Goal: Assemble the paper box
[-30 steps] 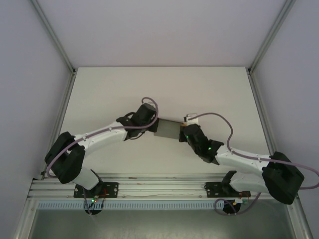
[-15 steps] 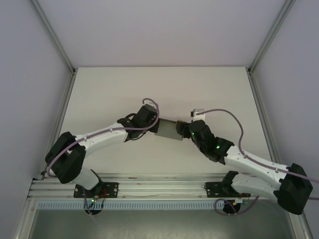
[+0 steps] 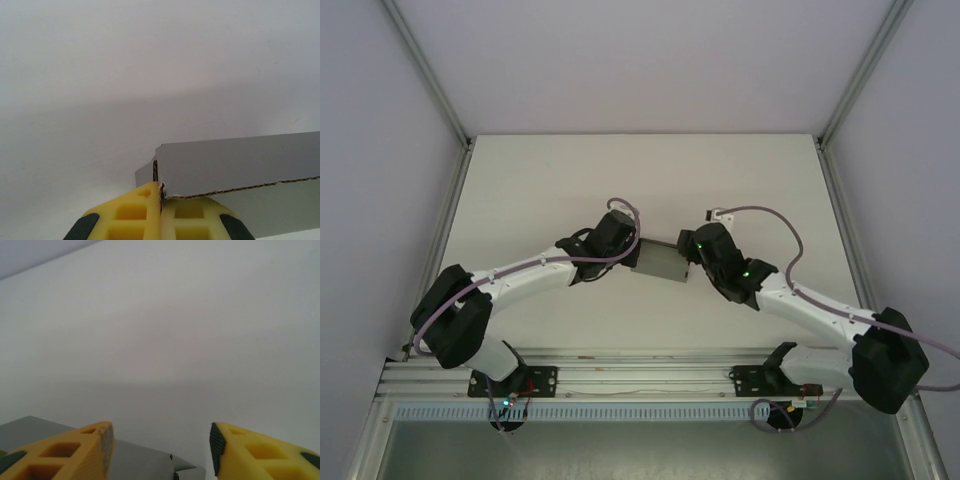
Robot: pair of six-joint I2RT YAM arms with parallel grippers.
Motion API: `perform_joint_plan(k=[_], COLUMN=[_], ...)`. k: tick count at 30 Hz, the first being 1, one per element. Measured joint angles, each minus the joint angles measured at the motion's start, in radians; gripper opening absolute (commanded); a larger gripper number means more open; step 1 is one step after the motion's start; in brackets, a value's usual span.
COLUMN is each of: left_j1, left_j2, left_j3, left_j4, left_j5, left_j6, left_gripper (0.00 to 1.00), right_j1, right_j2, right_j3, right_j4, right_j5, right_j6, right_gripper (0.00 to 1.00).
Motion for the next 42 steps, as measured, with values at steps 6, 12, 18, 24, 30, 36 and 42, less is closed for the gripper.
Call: perform_joint_plan(k=[6,12,18,24,30,36,42], left_j1=[0.000,0.000,0.000,-0.007,-0.008,0.053,0.117], left_j2=[-0.014,-0.033,-0.083,-0.156,-0.239,-0.178,-0.039], left_j3=[-0.015,-0.021,-0.024,-0.026,-0.027,-0.002,0.023], left_j4=[0.009,-0.025,-0.123,-0.188,-0.196,-0.176,-0.130], left_j5=[0.002,0.016,0.043,0.081,0.078,0.080,0.150], left_j6=[0.013,0.049,0.087,0.108,0.070,0.002,-0.046], left_gripper=[0.12,0.33,0.67,1.00,1.00,1.00,0.80], right_j1=[0.000,0.000,-0.006,-0.006,-0.006,-0.006,-0.006], right_j2=[0.040,0.049,0.048,0.054,0.059,0.064,0.064], right_j3=[-0.013,-0.046,-0.060,-0.071,-0.084,-0.087,-0.102], right_j4=[0.004,0.034,0.062,0.086,0.117,0.132,0.159], right_j5=[0.000,-0.013,-0.012,-0.016,-0.019,-0.019,-0.019], right_j6=[0.042,0.065,0.076,0.091,0.101,0.103,0.121], right_gripper=[0.45,0.45,0.43,0.41,0.41,0.41,0.39])
